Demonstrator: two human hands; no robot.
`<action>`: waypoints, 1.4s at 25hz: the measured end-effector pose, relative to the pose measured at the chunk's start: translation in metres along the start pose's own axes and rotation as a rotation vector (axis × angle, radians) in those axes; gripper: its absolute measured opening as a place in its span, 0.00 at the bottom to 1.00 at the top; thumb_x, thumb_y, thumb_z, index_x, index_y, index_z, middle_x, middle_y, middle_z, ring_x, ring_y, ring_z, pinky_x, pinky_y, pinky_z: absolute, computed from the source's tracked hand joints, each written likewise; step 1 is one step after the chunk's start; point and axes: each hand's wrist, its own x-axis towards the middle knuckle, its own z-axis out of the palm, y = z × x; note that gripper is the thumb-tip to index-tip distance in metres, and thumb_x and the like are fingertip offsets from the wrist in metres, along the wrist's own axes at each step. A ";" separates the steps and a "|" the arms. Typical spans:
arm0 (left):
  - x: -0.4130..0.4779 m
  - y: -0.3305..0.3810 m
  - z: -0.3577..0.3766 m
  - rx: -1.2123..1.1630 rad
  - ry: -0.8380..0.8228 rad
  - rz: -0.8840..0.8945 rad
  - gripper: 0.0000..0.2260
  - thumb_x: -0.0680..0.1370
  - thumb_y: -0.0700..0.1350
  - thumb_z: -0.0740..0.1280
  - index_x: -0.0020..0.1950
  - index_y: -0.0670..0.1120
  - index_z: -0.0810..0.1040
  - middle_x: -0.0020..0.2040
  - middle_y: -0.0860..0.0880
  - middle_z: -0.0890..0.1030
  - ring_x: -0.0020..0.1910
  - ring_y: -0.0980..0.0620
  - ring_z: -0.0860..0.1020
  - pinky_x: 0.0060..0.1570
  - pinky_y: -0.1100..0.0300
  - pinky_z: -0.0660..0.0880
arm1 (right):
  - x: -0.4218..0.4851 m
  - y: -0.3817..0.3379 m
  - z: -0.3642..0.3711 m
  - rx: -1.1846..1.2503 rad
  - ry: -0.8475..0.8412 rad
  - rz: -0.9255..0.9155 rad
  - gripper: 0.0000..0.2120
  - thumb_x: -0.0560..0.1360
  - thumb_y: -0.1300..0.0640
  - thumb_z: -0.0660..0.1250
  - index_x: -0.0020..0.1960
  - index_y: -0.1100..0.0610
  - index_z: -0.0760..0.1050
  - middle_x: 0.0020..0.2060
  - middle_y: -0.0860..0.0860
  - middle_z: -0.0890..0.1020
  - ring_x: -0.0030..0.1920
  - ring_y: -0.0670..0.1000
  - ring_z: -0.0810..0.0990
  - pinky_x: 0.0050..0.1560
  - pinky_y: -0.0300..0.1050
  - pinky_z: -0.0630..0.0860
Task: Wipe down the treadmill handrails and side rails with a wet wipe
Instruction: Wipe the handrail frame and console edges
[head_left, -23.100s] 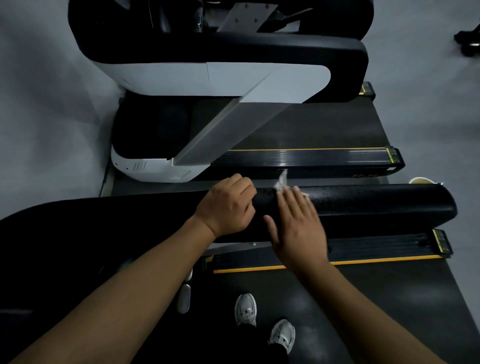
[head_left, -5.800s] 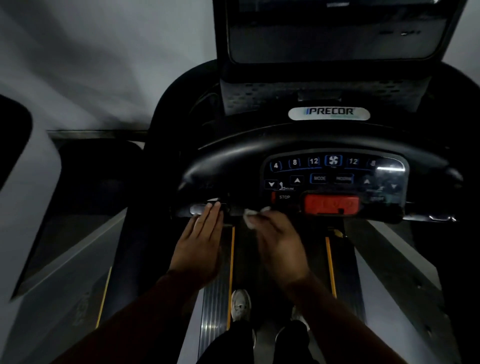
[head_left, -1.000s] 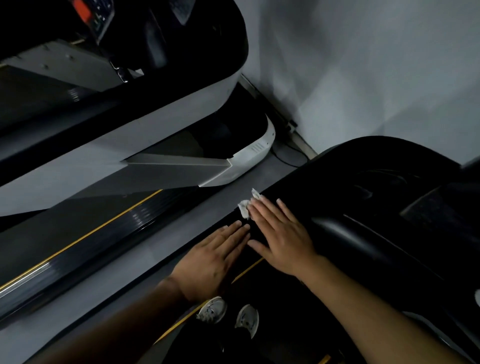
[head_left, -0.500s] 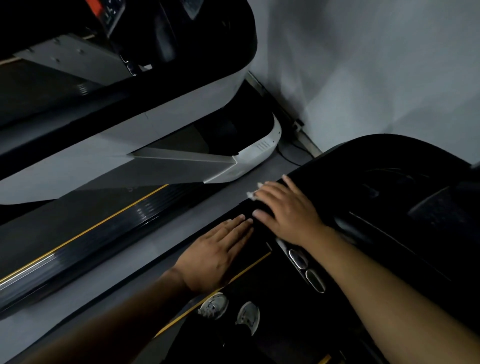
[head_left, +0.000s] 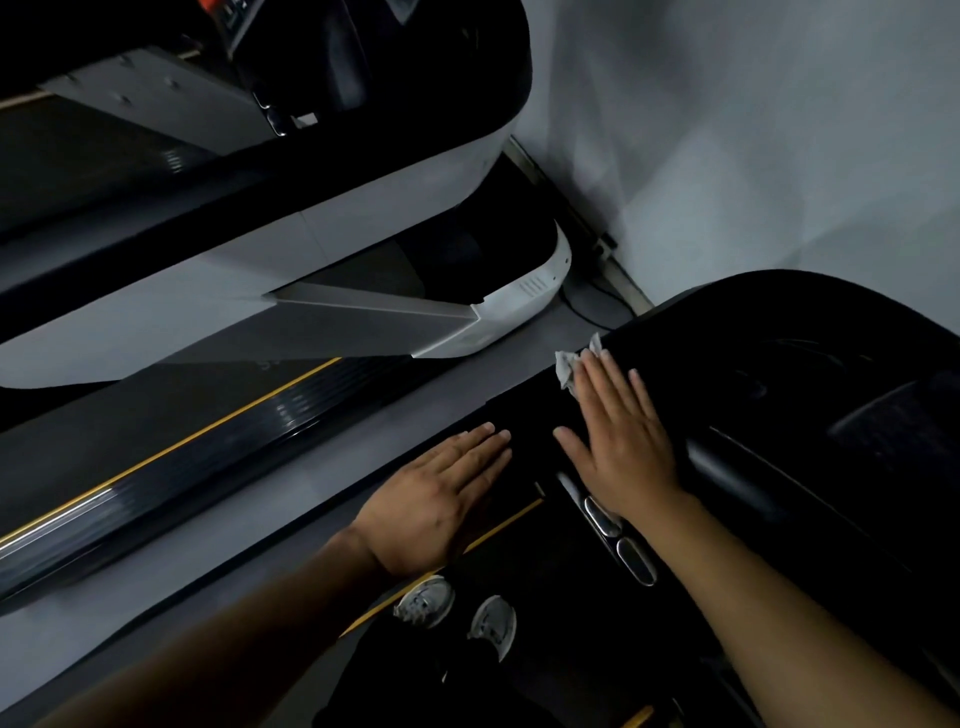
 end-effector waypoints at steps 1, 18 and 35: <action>0.000 0.000 0.000 -0.006 0.006 -0.004 0.26 0.85 0.48 0.62 0.82 0.41 0.62 0.82 0.43 0.61 0.82 0.45 0.57 0.76 0.46 0.64 | -0.007 -0.010 0.002 0.013 -0.021 -0.002 0.38 0.83 0.36 0.48 0.83 0.61 0.54 0.83 0.57 0.54 0.83 0.54 0.47 0.82 0.58 0.50; 0.003 -0.002 -0.001 -0.085 0.047 -0.151 0.25 0.87 0.52 0.52 0.80 0.40 0.65 0.81 0.43 0.64 0.82 0.47 0.60 0.76 0.47 0.66 | -0.048 -0.029 0.012 -0.055 -0.073 0.104 0.43 0.81 0.33 0.48 0.83 0.62 0.45 0.83 0.58 0.46 0.83 0.56 0.44 0.81 0.61 0.52; 0.002 -0.002 0.003 -0.074 0.067 -0.110 0.28 0.82 0.48 0.66 0.79 0.38 0.66 0.79 0.39 0.67 0.79 0.42 0.64 0.76 0.48 0.66 | 0.038 -0.050 -0.002 0.147 -0.084 -0.271 0.27 0.83 0.40 0.49 0.65 0.54 0.80 0.64 0.52 0.81 0.71 0.53 0.74 0.79 0.57 0.59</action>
